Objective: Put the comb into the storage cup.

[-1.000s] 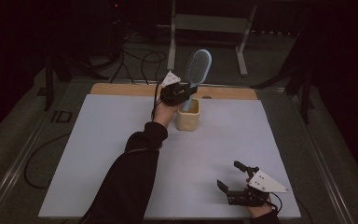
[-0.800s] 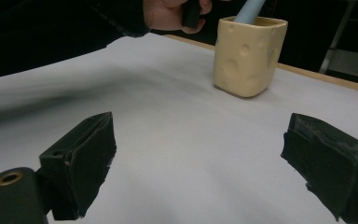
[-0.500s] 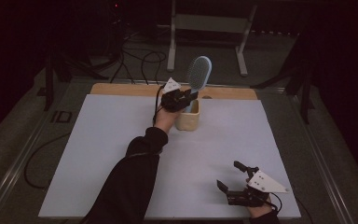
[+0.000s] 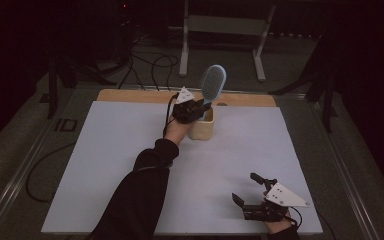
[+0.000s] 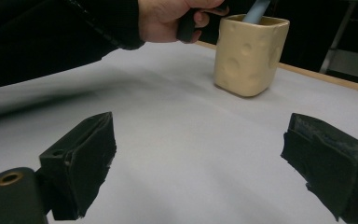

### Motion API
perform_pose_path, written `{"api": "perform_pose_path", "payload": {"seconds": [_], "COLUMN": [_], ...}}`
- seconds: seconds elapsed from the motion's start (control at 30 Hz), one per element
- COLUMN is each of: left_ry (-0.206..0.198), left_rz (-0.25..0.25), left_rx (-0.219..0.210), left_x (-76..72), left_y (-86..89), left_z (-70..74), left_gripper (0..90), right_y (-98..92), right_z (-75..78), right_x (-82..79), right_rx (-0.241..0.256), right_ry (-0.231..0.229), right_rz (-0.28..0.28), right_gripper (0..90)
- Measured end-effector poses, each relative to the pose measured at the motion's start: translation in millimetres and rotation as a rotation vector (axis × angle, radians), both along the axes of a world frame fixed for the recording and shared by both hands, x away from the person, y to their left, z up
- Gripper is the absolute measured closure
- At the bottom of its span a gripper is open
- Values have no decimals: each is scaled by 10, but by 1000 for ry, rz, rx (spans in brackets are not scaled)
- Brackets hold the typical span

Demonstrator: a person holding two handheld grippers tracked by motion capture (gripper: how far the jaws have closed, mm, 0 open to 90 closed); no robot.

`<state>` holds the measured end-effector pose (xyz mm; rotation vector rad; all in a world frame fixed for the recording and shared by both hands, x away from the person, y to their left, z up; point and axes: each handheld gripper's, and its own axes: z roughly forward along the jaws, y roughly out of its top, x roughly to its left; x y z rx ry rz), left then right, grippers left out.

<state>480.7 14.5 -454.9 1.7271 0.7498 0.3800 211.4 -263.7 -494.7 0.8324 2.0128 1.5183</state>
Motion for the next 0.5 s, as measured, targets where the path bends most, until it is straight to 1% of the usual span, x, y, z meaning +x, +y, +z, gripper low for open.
{"api": "perform_pose_path", "payload": {"seconds": [0.03, 0.07, 0.1, 0.13, 0.2, 0.23, 0.27, 0.3, 0.33, 0.37, 0.4, 0.43, 0.47, 0.5], "left_ry": [29, 57, 68, 70, 84, 82, 83, 83, 72, 66, 68, 66, 71, 63], "left_rz": [-2, 9, 6, -15, -25, -38, -57, -57, -55, -66, -61, -61, -71, -68], "left_rx": [-1, 6, 8, 5, 13, 19, 16, 16, 34, 31, 44, 53, 61, 74], "left_x": [12, 19, 22, 20, 4, -3, -10, -10, -27, -38, -45, -58, -66, -80], "left_y": [4, 6, 19, 30, 53, 71, 91, 91, 114, 129, 133, 138, 144, 147], "left_z": [4, 9, 10, 13, 45, 64, 86, 86, 129, 146, 162, 173, 181, 186], "left_gripper": [606, 508, 448, 383, 240, 203, 137, 124, 67, 60, 43, 1, 0, 0], "right_y": [-2, -2, 1, 1, 1, -1, -2, -1, 3, 6, 9, 11, 12, 12], "right_z": [-1, -3, -4, -5, -5, -6, -7, -8, -6, -4, -4, -2, -2, -2], "right_x": [2, 3, 1, 2, 0, 1, 4, 5, 3, 3, 4, 1, 2, 3], "right_rx": [0, -1, 2, 1, 0, 0, 0, 0, -2, -3, -4, -5, -6, -7], "right_ry": [1, 1, 7, 7, 6, 6, 6, 6, 8, 7, 2, 2, 1, 0], "right_rz": [0, -1, -1, 0, -2, -2, -1, -1, -1, -1, 1, 1, 0, 0], "right_gripper": [88, 88, 88, 88, 88, 88, 88, 88, 88, 88, 88, 88, 88, 88]}}
